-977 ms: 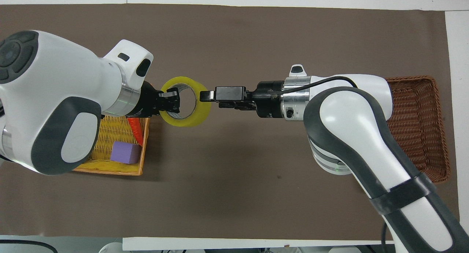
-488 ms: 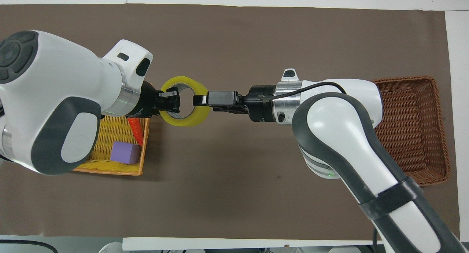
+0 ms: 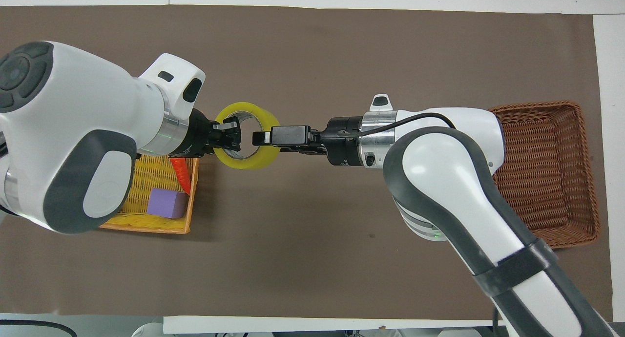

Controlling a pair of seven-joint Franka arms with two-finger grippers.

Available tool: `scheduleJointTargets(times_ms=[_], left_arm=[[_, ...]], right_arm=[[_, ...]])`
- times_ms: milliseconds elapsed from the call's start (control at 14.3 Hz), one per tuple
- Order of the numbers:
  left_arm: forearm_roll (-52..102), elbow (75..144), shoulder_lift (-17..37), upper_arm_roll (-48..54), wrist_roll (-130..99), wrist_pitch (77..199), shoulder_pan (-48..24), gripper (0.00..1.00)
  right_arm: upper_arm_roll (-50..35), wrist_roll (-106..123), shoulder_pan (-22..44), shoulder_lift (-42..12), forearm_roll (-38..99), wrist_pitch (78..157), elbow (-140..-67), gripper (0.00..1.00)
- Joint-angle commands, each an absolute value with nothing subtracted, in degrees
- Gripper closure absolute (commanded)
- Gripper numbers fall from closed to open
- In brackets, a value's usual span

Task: Move tape to another basket
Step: 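Open the left gripper and release the tape to the right gripper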

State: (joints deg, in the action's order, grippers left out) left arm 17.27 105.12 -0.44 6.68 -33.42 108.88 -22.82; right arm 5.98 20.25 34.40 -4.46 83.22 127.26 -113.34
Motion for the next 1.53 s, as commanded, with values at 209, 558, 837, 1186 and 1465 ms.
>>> scheduleJointTargets(times_ms=[209,558,837,1186,1465], left_arm=[[18.02,105.56,-1.32,5.98,-34.54,109.6,-24.17,1.0],[18.02,105.64,-1.32,5.89,-34.45,109.25,-24.17,1.0],[17.84,104.95,-1.32,5.89,-36.11,108.64,-24.61,0.24],[16.52,95.74,-1.41,5.1,-37.09,97.59,-22.69,0.01],[10.03,92.9,-1.41,5.01,-34.29,95.01,-17.33,0.01]], right_arm=[[6.15,21.62,34.72,-4.04,84.46,128.15,-114.17,0.67],[6.15,21.71,34.28,-4.04,84.46,127.79,-114.17,1.0],[6.15,21.8,34.19,-3.96,84.46,127.79,-114.17,1.0],[6.15,21.97,32.0,-3.87,83.41,125.96,-114.17,1.0],[6.24,22.41,26.3,-3.6,77.27,121.3,-114.61,1.0]])
